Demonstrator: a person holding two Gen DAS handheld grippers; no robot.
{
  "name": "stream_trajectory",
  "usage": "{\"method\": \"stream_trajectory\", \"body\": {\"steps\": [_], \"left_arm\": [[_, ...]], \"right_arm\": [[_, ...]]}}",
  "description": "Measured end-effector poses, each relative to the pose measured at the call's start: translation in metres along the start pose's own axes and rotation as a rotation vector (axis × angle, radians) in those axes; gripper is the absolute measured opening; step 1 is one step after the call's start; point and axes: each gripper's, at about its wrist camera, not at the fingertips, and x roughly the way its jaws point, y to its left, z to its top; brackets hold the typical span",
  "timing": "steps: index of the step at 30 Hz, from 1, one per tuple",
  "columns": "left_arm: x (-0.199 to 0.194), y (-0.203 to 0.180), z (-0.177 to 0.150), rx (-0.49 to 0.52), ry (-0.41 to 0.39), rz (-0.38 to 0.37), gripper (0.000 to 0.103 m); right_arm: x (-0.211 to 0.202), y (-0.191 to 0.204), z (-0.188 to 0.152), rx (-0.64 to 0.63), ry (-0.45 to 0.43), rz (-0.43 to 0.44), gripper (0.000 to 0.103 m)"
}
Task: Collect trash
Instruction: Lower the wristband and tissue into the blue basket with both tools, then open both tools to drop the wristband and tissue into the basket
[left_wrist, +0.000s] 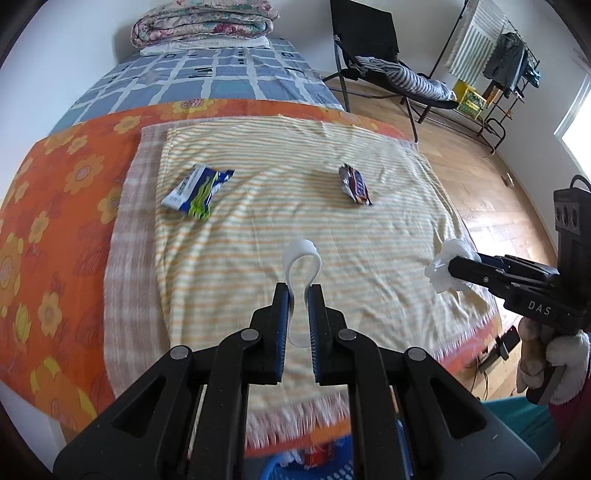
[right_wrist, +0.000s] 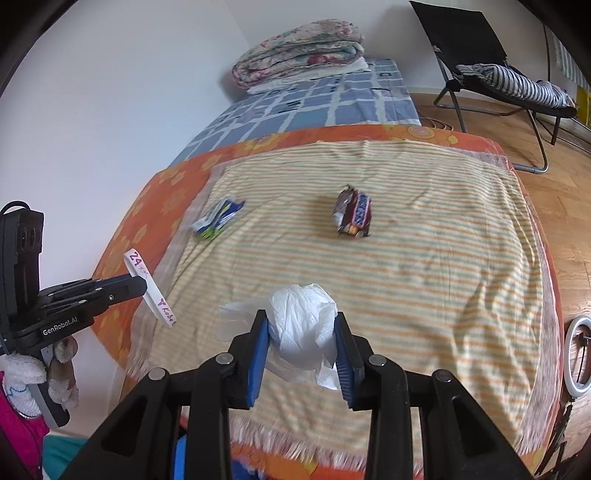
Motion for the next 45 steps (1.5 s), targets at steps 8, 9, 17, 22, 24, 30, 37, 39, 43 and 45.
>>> {"method": "stream_trajectory", "body": {"steps": [8, 9, 17, 22, 24, 30, 37, 39, 43, 45], "left_arm": [[-0.034, -0.016, -0.057, 0.038, 0.016, -0.009, 0.009], [-0.037, -0.018, -0.065, 0.048, 0.017, -0.01, 0.009], [-0.05, -0.037, -0.116, 0.081, 0.046, -0.028, 0.009], [-0.052, -0.042, -0.143, 0.084, 0.068, -0.036, 0.009], [-0.05, -0.042, -0.153, 0.088, 0.077, -0.03, 0.009], [-0.039, -0.043, -0.185, 0.085, 0.132, -0.025, 0.009], [-0.027, -0.044, -0.208, 0.092, 0.174, -0.01, 0.009], [-0.024, -0.044, -0.214, 0.096, 0.186, -0.004, 0.009], [-0.017, -0.043, -0.221, 0.096, 0.205, 0.002, 0.009], [-0.013, -0.043, -0.224, 0.099, 0.214, 0.005, 0.009]], "right_arm": [[-0.024, 0.032, -0.053, -0.053, 0.027, 0.019, 0.034], [-0.026, 0.035, -0.06, -0.058, 0.031, 0.021, 0.034], [-0.037, 0.06, -0.113, -0.106, 0.071, 0.028, 0.034], [-0.038, 0.07, -0.141, -0.133, 0.101, 0.03, 0.034], [-0.037, 0.074, -0.149, -0.144, 0.109, 0.026, 0.034], [-0.028, 0.085, -0.173, -0.175, 0.145, 0.024, 0.034], [-0.015, 0.092, -0.198, -0.201, 0.188, 0.021, 0.035], [-0.013, 0.092, -0.203, -0.2, 0.194, 0.019, 0.035], [-0.008, 0.089, -0.211, -0.193, 0.208, 0.018, 0.037], [-0.005, 0.087, -0.215, -0.188, 0.216, 0.015, 0.037]]}}
